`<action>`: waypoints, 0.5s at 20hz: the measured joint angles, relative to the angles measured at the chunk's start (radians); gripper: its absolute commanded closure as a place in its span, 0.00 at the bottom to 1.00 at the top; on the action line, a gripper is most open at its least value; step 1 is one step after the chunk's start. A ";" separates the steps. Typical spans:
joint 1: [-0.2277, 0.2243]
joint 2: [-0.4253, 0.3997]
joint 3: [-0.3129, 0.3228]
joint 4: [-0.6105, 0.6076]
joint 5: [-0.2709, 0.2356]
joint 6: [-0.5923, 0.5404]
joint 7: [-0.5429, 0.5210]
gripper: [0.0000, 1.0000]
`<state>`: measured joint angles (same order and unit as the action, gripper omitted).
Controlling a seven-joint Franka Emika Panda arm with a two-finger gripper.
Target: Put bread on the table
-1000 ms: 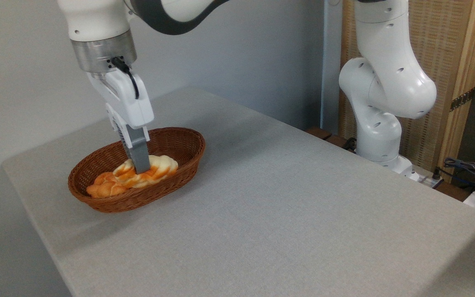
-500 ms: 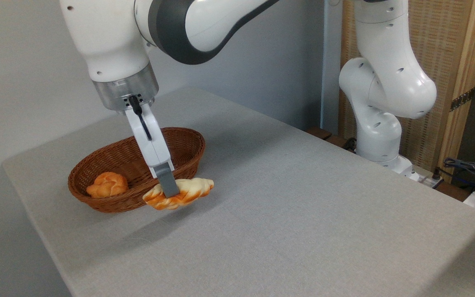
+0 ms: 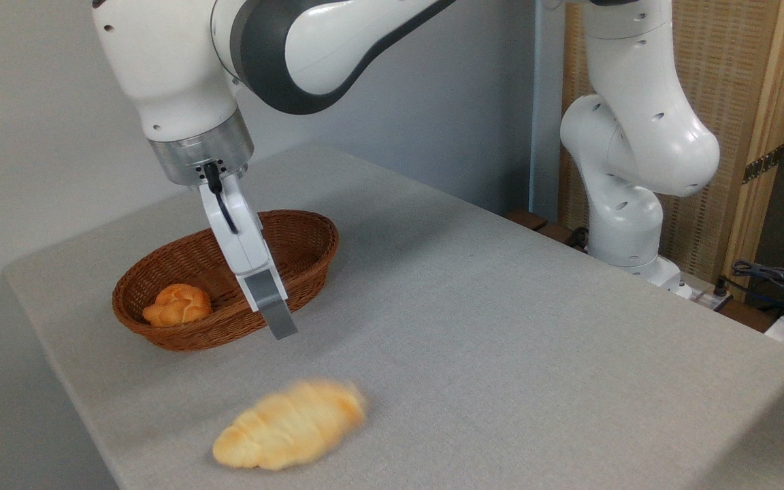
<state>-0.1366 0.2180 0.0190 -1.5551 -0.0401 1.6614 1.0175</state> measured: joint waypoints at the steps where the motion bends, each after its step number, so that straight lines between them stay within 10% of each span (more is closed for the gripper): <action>1: 0.000 0.002 0.000 0.000 0.000 0.001 0.000 0.00; 10: 0.000 -0.021 0.000 0.041 0.001 0.065 -0.238 0.00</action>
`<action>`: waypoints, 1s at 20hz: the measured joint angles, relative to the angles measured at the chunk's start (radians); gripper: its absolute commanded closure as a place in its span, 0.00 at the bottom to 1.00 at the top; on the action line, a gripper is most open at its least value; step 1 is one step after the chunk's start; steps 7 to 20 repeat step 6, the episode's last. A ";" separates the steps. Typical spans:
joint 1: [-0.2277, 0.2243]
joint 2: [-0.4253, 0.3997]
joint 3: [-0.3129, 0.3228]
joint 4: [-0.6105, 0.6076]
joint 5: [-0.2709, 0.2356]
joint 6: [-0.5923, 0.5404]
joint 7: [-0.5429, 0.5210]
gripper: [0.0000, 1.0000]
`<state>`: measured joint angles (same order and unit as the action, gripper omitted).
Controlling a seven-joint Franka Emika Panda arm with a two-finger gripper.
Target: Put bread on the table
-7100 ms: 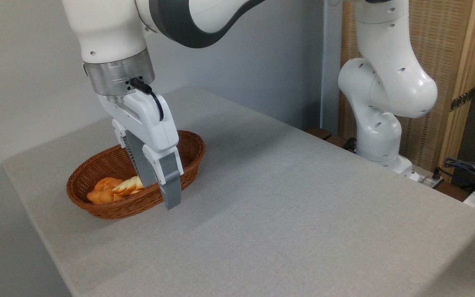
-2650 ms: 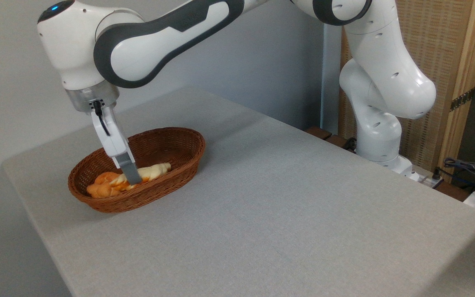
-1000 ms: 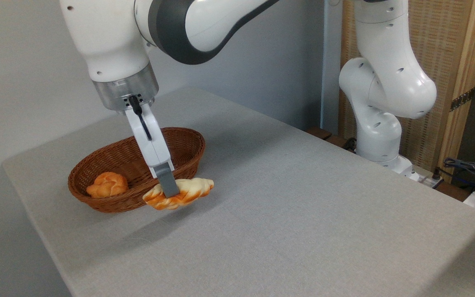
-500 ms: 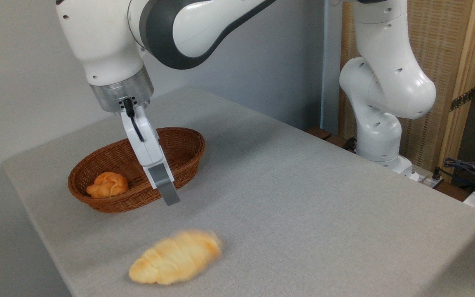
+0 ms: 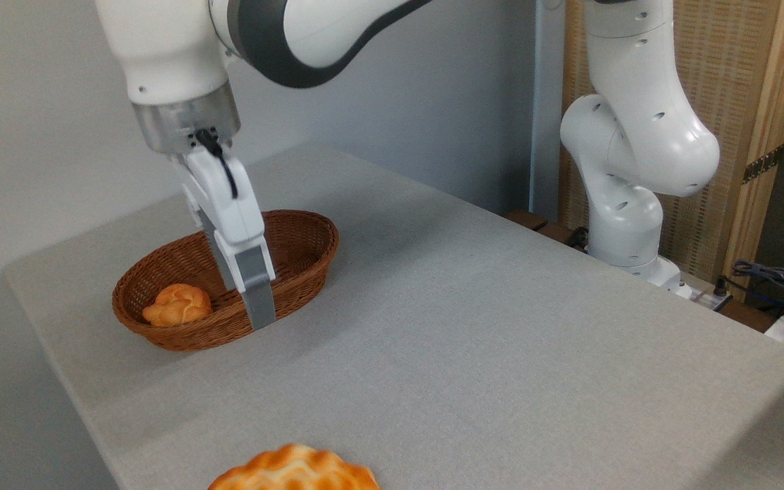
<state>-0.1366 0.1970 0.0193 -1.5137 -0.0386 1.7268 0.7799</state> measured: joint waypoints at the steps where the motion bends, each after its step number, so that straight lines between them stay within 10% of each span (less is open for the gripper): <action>1: 0.000 -0.006 0.000 0.002 0.004 0.006 -0.044 0.00; 20: 0.001 -0.026 0.002 0.003 0.011 0.008 -0.100 0.00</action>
